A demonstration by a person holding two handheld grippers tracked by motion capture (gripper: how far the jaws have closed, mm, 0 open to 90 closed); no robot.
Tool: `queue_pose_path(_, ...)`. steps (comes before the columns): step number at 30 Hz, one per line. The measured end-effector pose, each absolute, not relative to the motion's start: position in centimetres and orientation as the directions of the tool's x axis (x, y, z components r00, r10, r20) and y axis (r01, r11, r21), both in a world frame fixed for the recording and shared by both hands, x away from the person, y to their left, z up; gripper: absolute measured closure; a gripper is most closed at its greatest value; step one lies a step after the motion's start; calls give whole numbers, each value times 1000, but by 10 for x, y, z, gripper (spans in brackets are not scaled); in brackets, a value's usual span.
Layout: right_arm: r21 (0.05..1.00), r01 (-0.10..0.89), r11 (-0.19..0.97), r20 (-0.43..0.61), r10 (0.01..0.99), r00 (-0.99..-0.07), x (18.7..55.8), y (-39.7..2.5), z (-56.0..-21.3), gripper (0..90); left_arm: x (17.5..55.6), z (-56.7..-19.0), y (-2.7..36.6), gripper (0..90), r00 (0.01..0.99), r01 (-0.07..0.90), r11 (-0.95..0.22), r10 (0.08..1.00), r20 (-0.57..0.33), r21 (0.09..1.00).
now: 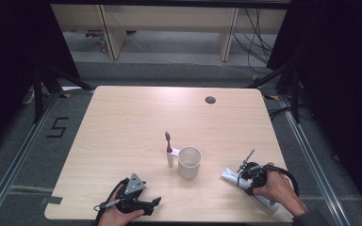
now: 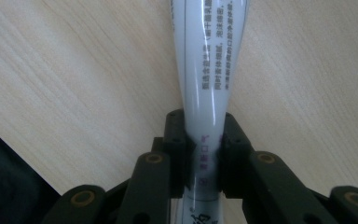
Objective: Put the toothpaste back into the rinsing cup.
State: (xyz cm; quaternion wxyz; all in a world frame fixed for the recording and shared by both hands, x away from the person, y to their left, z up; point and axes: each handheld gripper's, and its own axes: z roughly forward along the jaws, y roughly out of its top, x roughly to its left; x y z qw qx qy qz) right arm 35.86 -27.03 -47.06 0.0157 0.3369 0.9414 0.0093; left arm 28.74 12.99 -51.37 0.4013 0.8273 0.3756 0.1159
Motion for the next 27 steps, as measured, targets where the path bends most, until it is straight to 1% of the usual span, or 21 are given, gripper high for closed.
queue_pose_path(2,20,636,772,-26,636,-771,358,-268,-470,769,287,-514,129,193,690,528,-390,715,-113,755)
queue_pose_path(4,12,600,800,-34,600,-799,360,-269,-470,769,286,-514,129,194,689,529,-386,716,-117,756)
queue_pose_path(5,-8,612,791,-32,611,-791,359,-267,-468,770,287,-513,130,194,690,526,-399,717,-102,751)
queue_pose_path(6,-5,623,782,-28,623,-782,358,-267,-466,770,288,-514,130,193,690,528,-389,715,-115,755)
queue_pose_path(8,24,609,793,-16,610,-792,359,-271,-465,770,287,-514,131,194,687,528,-397,719,-103,751)
queue_pose_path(9,31,621,783,-19,622,-783,359,-271,-463,771,286,-514,129,194,687,530,-383,717,-118,757)
queue_pose_path(10,56,626,778,-9,627,-779,358,-273,-461,771,287,-514,130,194,691,526,-400,716,-102,751)
queue_pose_path(13,95,627,773,-12,631,-776,360,-278,-453,771,286,-515,129,194,688,529,-383,716,-119,757)
queue_pose_path(14,118,606,787,-12,611,-792,363,-281,-452,771,286,-515,129,194,689,529,-383,715,-119,757)
queue_pose_path(16,148,633,759,-4,641,-768,362,-280,-445,772,288,-514,130,194,689,528,-389,716,-113,755)
queue_pose_path(17,183,636,750,18,644,-764,363,-281,-441,772,287,-514,130,195,686,531,-389,719,-112,752)
queue_pose_path(18,196,646,737,30,654,-756,363,-282,-438,772,287,-514,130,195,686,531,-389,719,-113,753)
queue_pose_path(21,259,651,714,27,668,-743,368,-286,-427,772,287,-514,130,194,685,531,-387,720,-113,753)
queue_pose_path(24,344,637,690,29,670,-742,374,-291,-417,772,287,-514,130,194,685,530,-387,720,-113,754)
queue_pose_path(27,394,651,648,45,694,-718,377,-292,-407,772,288,-513,131,195,687,528,-384,717,-115,758)
